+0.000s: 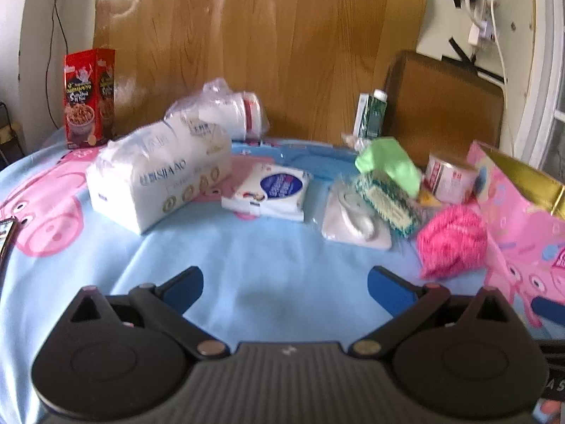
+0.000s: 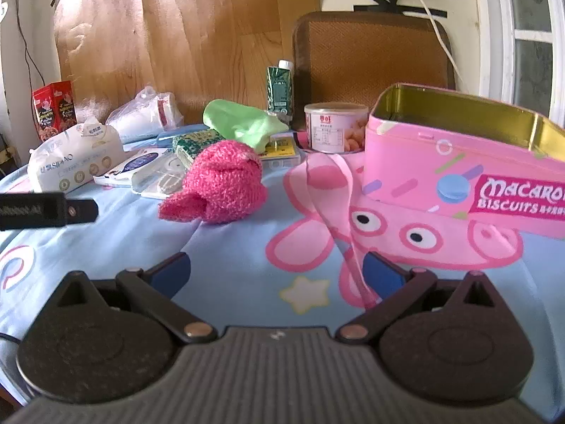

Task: Organize soft objects
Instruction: 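Move the left gripper toward the pink fuzzy ball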

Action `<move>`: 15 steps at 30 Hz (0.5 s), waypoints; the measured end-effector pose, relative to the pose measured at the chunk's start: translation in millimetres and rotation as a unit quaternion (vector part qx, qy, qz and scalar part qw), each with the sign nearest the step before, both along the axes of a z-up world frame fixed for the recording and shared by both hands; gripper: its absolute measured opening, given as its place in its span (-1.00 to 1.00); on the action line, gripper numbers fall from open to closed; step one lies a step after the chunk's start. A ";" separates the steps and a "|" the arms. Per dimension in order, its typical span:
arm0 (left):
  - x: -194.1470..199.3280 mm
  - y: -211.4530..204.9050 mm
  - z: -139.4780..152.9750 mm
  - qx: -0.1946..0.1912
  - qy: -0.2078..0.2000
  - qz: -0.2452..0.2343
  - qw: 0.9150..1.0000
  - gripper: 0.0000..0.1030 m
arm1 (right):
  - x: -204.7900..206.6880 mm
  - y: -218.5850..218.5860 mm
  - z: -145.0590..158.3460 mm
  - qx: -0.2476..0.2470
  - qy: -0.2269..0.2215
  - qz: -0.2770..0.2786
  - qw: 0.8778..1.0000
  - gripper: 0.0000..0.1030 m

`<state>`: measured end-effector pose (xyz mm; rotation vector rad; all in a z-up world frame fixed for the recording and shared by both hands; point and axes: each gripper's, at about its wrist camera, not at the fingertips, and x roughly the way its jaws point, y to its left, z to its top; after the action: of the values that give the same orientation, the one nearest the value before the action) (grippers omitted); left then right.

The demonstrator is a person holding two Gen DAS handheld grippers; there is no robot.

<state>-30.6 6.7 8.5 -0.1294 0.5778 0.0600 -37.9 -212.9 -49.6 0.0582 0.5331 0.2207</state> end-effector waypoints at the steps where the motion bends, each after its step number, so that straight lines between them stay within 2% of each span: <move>1: 2.0 1.1 -1.5 -0.007 0.005 0.001 1.000 1.00 | 0.8 0.6 -1.6 0.003 0.004 -0.003 1.000 1.00; 4: 8.5 4.1 -11.5 -0.022 0.034 0.009 0.999 0.99 | -2.8 -2.4 -6.8 0.010 -0.001 -0.005 1.000 1.00; 11: 8.4 3.8 -17.5 -0.015 0.032 0.014 0.999 0.99 | -2.9 -1.6 -8.6 0.014 -0.002 -0.006 1.000 1.00; 15: 7.8 8.9 -15.7 -0.035 0.030 0.013 0.999 0.99 | -2.4 -3.8 -7.2 0.013 -0.001 -0.001 1.000 1.00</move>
<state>-22.8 15.7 -7.2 -0.2026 0.6380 0.0684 -40.2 -216.7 -56.8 0.0846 0.5276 0.2254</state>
